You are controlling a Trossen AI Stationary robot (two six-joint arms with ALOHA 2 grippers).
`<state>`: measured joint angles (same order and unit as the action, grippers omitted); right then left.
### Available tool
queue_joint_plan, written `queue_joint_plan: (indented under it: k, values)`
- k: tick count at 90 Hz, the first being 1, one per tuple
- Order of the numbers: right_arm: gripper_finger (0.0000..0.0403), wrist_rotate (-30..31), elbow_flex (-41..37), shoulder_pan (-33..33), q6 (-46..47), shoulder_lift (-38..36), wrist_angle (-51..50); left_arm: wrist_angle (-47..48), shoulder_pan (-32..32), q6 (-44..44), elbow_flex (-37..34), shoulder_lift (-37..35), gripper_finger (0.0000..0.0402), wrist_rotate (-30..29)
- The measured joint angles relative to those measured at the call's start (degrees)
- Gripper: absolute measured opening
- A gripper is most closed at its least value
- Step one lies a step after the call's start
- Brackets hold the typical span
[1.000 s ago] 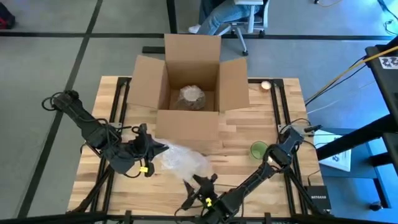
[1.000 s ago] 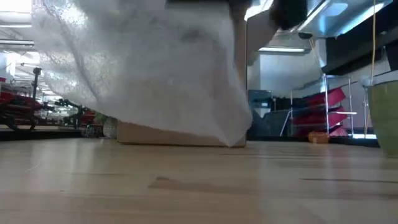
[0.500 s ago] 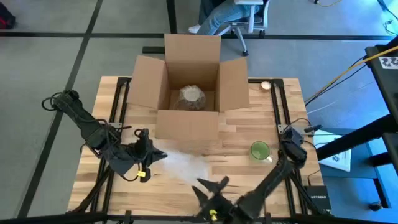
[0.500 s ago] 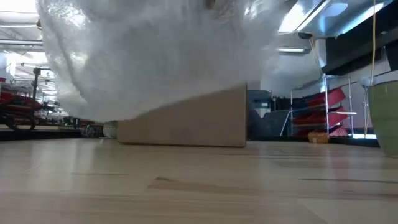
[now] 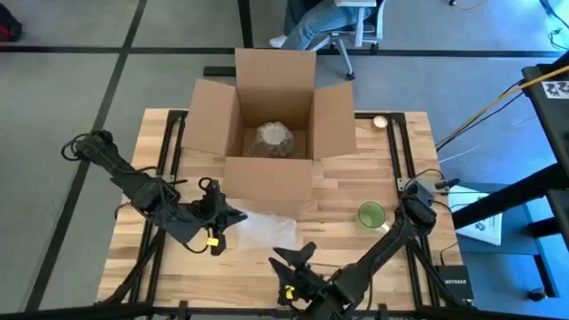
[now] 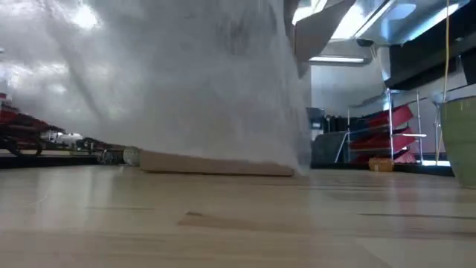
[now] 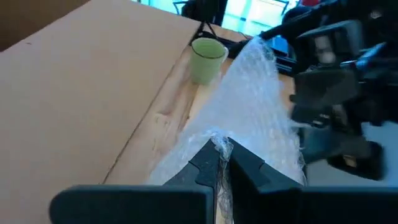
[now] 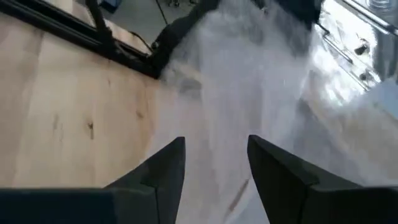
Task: Wrap mug
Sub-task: Wrap the green mug with the transparent bubble wrap
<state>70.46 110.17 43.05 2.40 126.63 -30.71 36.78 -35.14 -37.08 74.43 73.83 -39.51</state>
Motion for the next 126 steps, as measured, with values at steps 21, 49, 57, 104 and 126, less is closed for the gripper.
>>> queue_joint_plan:
  k: [21,49,57,104,126]
  values:
    - [0.0159,-0.7,0.0,-1.2,-10.0,0.1,4.1,-2.4,3.2,-0.7,0.0,1.9,0.0000,1.1]
    - [0.0159,4.2,-0.1,-6.5,-10.4,0.2,0.7,-9.8,2.5,1.1,0.0,2.4,0.0000,5.0]
    - [0.0159,3.8,-0.1,-6.6,-10.3,0.2,1.0,-9.6,2.4,1.1,0.0,2.4,0.0000,5.0]
    - [0.0159,17.3,-0.1,-4.6,-11.1,2.3,-0.9,-16.4,1.5,4.2,0.0,2.4,0.0000,5.0]
    - [0.0155,18.8,-0.1,-5.6,-13.3,2.3,-0.9,-16.5,1.4,4.1,0.0,2.4,0.0000,5.0]
